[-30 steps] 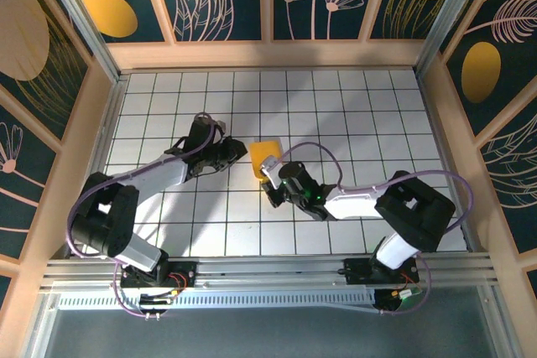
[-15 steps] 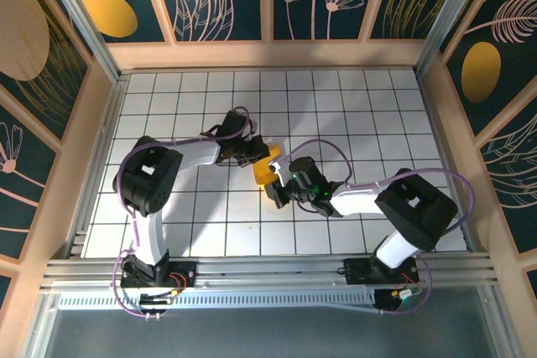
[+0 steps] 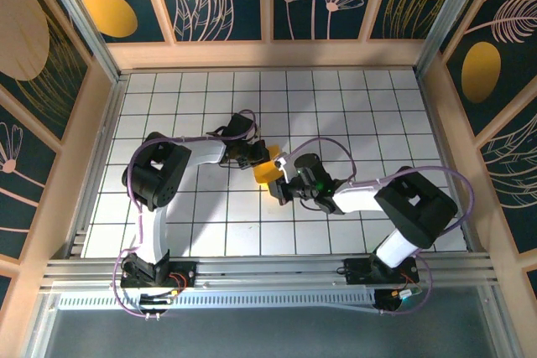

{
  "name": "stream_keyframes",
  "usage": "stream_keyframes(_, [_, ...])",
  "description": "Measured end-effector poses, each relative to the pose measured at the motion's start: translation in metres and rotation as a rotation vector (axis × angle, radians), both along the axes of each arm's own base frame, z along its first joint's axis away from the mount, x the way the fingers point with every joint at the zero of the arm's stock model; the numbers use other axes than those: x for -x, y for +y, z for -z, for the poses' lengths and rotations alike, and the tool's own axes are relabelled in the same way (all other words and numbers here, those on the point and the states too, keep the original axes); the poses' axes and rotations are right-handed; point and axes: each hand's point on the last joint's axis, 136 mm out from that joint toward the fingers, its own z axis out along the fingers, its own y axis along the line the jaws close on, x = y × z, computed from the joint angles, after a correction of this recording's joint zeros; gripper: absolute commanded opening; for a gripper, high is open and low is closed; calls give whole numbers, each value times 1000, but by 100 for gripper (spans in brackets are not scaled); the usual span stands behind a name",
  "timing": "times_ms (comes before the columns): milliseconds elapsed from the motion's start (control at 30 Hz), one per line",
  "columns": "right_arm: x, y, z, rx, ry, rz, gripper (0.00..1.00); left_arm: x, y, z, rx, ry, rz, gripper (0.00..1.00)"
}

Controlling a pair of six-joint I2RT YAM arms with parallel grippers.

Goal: Fold a paper plane with a square sheet of paper (fold left side to right side)
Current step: Third fold the triangle at the center of the table.

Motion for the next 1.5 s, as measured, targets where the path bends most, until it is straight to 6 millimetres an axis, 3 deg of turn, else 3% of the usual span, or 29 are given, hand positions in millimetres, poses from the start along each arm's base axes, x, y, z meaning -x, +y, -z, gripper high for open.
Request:
stream_keyframes(200, [-12,-10,2,-3,26,54,0,-1,-1,0,-19,-16,14,0])
stream_keyframes(433, [-18,-22,18,47,68,102,0,-2,-2,0,-26,-23,22,0])
stream_keyframes(900, [-42,-28,19,88,47,167,0,-3,-3,0,-38,-43,38,0])
stream_keyframes(1500, [-50,-31,30,133,52,185,0,-3,-3,1,-42,-54,52,0])
